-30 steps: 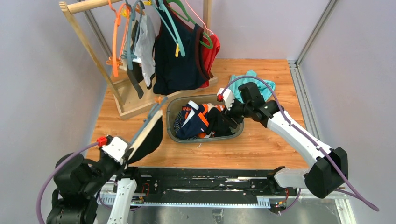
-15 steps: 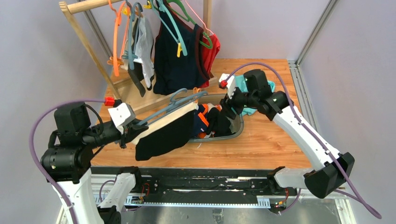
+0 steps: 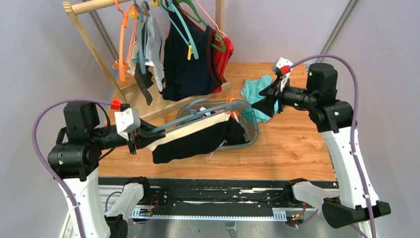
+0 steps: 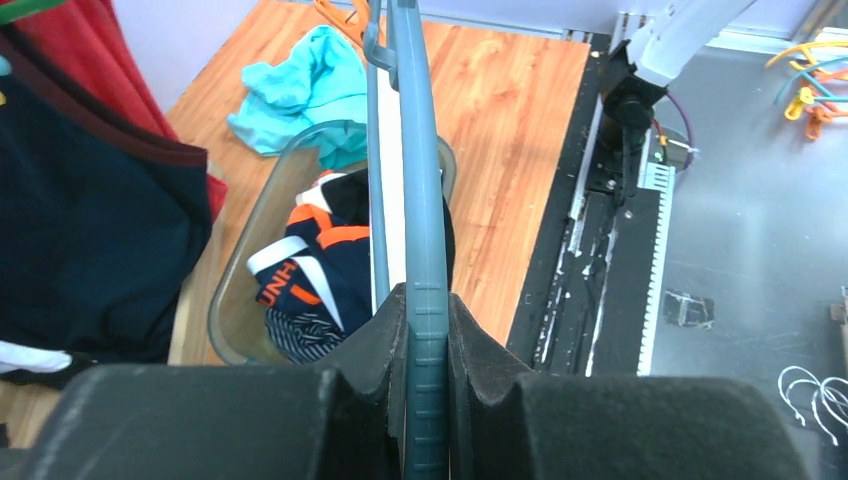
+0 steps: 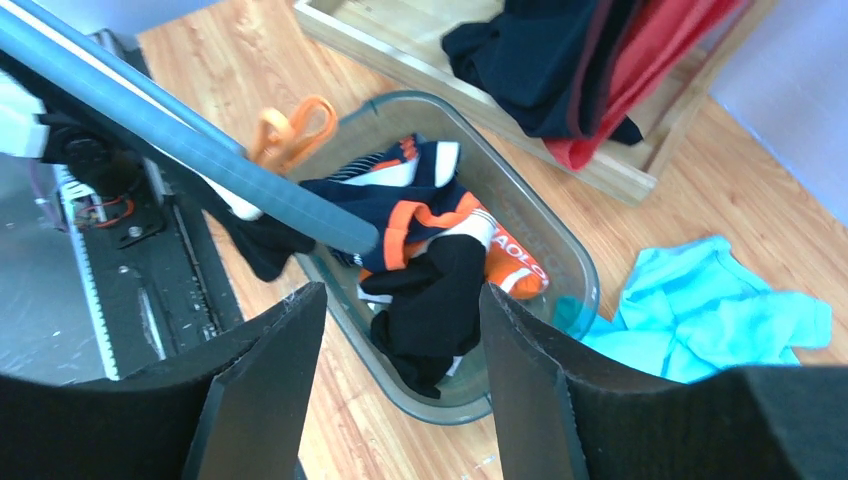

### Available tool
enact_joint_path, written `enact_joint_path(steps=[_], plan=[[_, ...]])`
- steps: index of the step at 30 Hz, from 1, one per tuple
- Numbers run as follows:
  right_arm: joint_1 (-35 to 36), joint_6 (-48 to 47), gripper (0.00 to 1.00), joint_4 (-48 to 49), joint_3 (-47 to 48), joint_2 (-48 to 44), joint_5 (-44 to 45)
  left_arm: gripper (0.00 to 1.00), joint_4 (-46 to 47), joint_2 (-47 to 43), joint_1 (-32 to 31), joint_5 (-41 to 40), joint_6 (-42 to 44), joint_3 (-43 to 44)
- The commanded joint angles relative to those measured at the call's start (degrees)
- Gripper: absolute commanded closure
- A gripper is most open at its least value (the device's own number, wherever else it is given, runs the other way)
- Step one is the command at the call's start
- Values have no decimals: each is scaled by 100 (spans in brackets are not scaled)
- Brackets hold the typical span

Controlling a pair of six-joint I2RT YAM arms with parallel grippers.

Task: Remove the underwear clipped to the hanger
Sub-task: Remove the underwear from the hanger.

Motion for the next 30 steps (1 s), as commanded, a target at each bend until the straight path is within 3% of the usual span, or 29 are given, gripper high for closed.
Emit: enact_joint_path(steps=[1,8,15,30], plan=[[-92,9,41,-540,232,-147,-797,100,109,-382,39,666,296,-423],[-95,239,41,-521,27,13,-2049,100,108,-896,18,676,793,-1308],[-72,1443,40,756,-889,123,-2821,100,111,-892,-158,797,1045,-1627],[90,1796,41,1615,-1544,553,-3264,100,93,-400,-331,769,1368,-1819]])
